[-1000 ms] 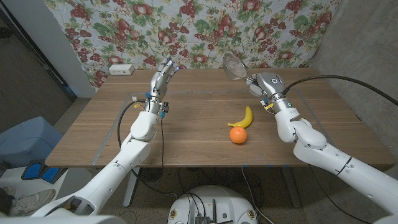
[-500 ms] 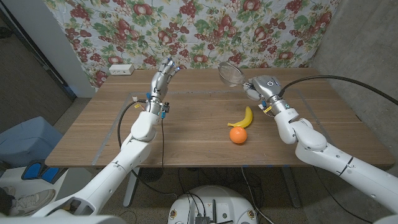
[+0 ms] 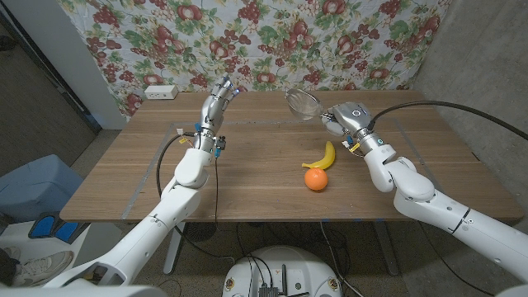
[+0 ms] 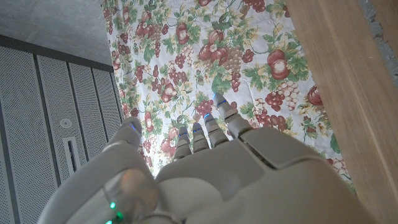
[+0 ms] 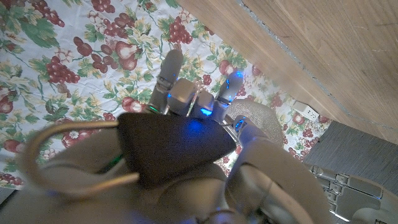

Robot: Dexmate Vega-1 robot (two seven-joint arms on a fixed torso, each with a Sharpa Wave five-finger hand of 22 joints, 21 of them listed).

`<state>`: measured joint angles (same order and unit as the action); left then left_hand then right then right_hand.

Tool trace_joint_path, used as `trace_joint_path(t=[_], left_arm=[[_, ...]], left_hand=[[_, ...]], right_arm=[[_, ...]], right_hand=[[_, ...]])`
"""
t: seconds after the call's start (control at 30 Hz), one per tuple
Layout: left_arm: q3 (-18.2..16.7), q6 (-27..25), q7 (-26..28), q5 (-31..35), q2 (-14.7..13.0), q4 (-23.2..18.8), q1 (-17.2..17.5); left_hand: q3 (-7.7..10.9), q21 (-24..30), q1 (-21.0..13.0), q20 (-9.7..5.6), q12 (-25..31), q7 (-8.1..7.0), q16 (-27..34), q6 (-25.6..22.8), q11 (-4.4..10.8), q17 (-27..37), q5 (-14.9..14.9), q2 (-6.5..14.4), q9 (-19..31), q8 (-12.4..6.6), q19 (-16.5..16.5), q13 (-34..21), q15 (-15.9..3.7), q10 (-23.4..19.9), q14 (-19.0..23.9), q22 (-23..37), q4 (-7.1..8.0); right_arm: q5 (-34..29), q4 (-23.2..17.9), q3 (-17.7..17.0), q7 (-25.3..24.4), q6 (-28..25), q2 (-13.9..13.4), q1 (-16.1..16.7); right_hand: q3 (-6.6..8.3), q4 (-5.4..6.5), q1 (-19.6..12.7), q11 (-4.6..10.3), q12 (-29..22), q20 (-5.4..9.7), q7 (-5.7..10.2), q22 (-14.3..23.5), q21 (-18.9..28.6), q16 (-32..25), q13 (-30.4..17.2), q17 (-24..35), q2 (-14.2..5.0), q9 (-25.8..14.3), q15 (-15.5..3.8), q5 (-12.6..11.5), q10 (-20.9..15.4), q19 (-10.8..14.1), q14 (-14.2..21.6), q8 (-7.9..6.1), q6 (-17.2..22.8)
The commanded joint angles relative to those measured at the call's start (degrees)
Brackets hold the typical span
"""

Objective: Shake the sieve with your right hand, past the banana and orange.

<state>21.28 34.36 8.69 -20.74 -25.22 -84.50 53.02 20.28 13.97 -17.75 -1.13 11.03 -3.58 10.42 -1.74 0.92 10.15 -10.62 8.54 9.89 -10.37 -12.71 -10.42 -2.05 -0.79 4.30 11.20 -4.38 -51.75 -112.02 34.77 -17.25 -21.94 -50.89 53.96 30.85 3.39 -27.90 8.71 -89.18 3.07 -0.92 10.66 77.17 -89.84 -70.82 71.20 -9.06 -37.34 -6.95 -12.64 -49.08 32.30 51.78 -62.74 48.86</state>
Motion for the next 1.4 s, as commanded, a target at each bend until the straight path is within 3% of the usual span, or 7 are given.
trace_joint_path(t=[0.03,0.33,0.47,0.8,1.4], left_arm=[[0.0,0.3,0.1,0.1,0.1,0.0,0.1],[-0.2,0.4,-0.5,-0.5,-0.2,0.3,0.1],[-0.3,0.6,-0.8,-0.8,-0.1,0.6,-0.1],[-0.4,1.1,-1.4,-1.2,-0.3,1.2,-0.3],[-0.5,1.1,-1.7,-1.6,-0.2,1.7,-0.7]], left_hand=[[0.59,-0.1,0.6,0.27,0.2,0.17,0.2,-0.1,0.15,0.1,0.2,0.2,0.0,0.06,-0.3,-0.1,-1.54,0.0,-0.1,0.0,-0.01],[0.76,-0.1,0.8,0.28,0.2,0.29,0.2,-0.1,0.2,0.1,0.2,0.1,0.0,0.06,-0.3,-0.1,-1.61,0.0,-0.2,0.0,-0.14],[0.94,-0.2,1.0,0.2,0.2,1.8,0.2,0.0,0.23,0.1,0.2,0.1,0.0,0.08,-0.3,-0.1,-1.59,0.0,-0.1,0.0,-0.26],[1.08,-0.2,1.2,0.07,0.2,1.86,0.2,0.1,0.27,0.1,0.2,0.1,0.0,0.09,-0.3,-0.1,-1.62,0.0,-0.2,0.0,-0.36],[1.42,-0.2,1.6,0.04,0.2,2.26,0.2,0.2,0.27,0.1,0.2,0.1,0.0,0.08,-0.3,-0.1,-1.6,-0.1,-0.2,0.0,-0.58]], right_arm=[[2.7,-0.2,-2.3,-2.5,-0.7,1.9,1.6],[10.4,-0.7,-5.9,-6.4,1.0,4.0,3.3],[15.4,-1.0,-8.0,-8.6,2.3,5.5,4.4],[25.0,-1.8,-11.8,-11.6,5.6,8.0,6.1],[25.7,-1.0,-10.6,-11.6,6.5,6.6,4.9]], right_hand=[[0.34,-0.3,0.4,0.58,-0.1,3.75,-0.83,0.1,0.2,-0.2,0.0,0.1,0.17,-0.1,-5.0,0.0,0.0,0.1,-0.2,-0.61,-0.9],[0.43,-0.41,0.5,0.72,-0.2,3.68,-0.96,0.1,0.3,-0.2,0.0,0.1,0.05,0.1,-5.03,0.0,-0.3,0.2,-0.1,-1.01,-1.0],[0.48,-0.45,0.6,0.7,-0.3,3.62,-1.02,0.1,0.3,-0.3,0.0,0.1,-0.03,0.1,-5.04,0.0,-0.6,0.5,0.1,-1.22,-1.0],[0.69,-0.56,0.7,0.81,-0.4,3.53,-0.93,0.1,0.7,-0.3,0.0,0.1,-0.29,-0.1,-5.06,0.1,-1.3,1.2,0.7,-1.89,-1.2],[0.95,-0.59,0.9,1.07,-0.3,3.72,-0.98,0.1,0.8,-0.2,0.0,0.1,-0.37,0.0,-5.03,0.2,-1.2,1.1,1.0,-2.54,-1.6]])
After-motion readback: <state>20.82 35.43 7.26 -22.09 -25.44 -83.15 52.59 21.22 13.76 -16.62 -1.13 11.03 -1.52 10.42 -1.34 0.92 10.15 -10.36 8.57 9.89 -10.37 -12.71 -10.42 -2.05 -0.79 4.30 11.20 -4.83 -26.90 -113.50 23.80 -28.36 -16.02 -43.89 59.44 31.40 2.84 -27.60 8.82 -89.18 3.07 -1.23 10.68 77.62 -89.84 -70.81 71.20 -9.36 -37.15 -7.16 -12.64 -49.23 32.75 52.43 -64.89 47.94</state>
